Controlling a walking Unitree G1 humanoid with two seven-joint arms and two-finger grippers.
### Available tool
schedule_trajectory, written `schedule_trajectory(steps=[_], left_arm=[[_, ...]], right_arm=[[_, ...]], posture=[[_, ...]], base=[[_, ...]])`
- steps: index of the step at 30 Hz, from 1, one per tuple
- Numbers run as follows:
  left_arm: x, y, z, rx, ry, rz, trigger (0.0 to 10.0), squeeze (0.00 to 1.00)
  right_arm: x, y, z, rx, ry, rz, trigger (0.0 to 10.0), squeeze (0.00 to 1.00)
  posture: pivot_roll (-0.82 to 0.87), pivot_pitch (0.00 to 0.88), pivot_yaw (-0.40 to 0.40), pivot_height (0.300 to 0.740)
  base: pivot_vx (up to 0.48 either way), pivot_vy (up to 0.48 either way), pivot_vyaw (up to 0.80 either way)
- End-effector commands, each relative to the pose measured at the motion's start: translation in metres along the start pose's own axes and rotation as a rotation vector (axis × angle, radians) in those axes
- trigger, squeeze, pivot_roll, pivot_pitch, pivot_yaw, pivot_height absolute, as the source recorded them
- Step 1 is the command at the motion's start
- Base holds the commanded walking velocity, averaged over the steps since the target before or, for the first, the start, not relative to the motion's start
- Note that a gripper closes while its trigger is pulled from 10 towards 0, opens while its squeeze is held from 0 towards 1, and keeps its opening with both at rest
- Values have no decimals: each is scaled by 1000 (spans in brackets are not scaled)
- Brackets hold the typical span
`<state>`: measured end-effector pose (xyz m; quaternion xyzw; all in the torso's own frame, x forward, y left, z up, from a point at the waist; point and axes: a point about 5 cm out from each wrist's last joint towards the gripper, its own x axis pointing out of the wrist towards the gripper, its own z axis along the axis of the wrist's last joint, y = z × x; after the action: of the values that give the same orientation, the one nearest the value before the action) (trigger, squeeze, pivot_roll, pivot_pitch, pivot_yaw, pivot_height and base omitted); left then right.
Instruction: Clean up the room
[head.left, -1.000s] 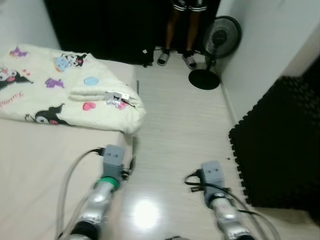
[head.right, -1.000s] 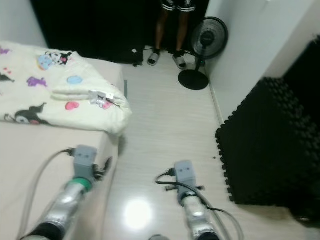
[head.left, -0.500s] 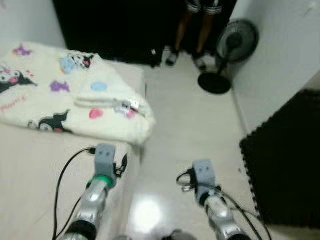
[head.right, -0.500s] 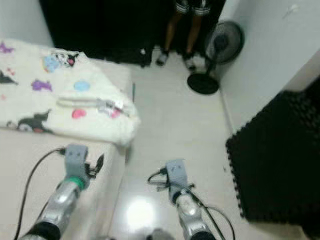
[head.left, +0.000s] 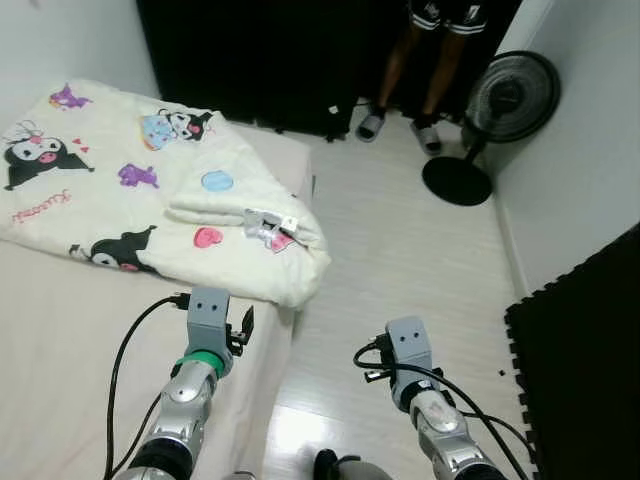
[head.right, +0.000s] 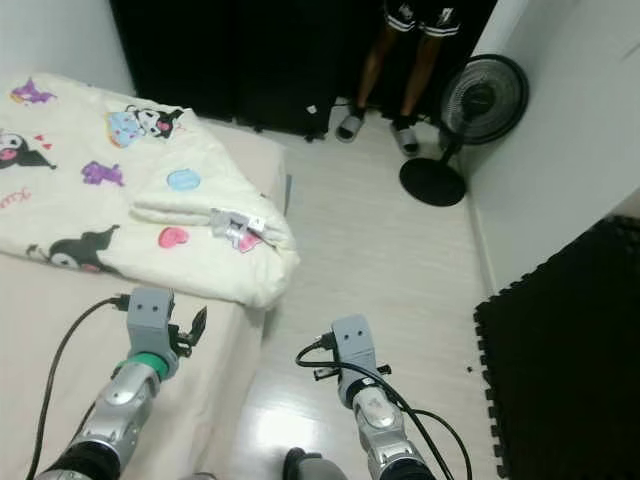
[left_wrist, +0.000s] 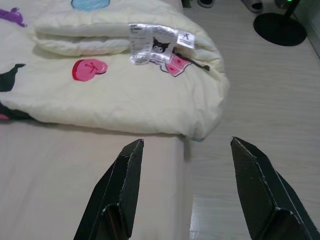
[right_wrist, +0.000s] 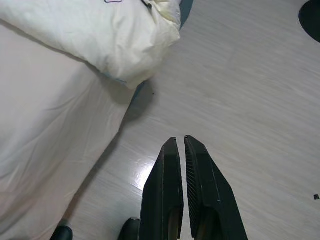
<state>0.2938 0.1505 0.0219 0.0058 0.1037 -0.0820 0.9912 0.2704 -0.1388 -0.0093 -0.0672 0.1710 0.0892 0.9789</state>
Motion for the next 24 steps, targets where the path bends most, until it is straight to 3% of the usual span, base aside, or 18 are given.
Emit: schedule_trajectory(steps=[1,11,17,24], left_arm=[[-4,-4,-7,8,23,-17,10000,0],[-3,-5,-6,6,16,-18,10000,0],[-2,-5,-4,48,5,-20,10000,0],[-3,-4,-4,45,5,-16,10000,0]], right_arm=[[-5,-6,-11,7,40,-15,10000,0],[-6,-5,-11,9,42,-19,10000,0],[-6,-5,-11,12,43,-20,10000,0],[-6,-4,-12,15,43,-19,10000,0]], posture=[[-16,75,-4,740],[-13,75,-1,740],[-11,74,1,740],[-9,74,4,740]], base=[[0,0,0],[0,0,0],[0,0,0],[0,-463,0]])
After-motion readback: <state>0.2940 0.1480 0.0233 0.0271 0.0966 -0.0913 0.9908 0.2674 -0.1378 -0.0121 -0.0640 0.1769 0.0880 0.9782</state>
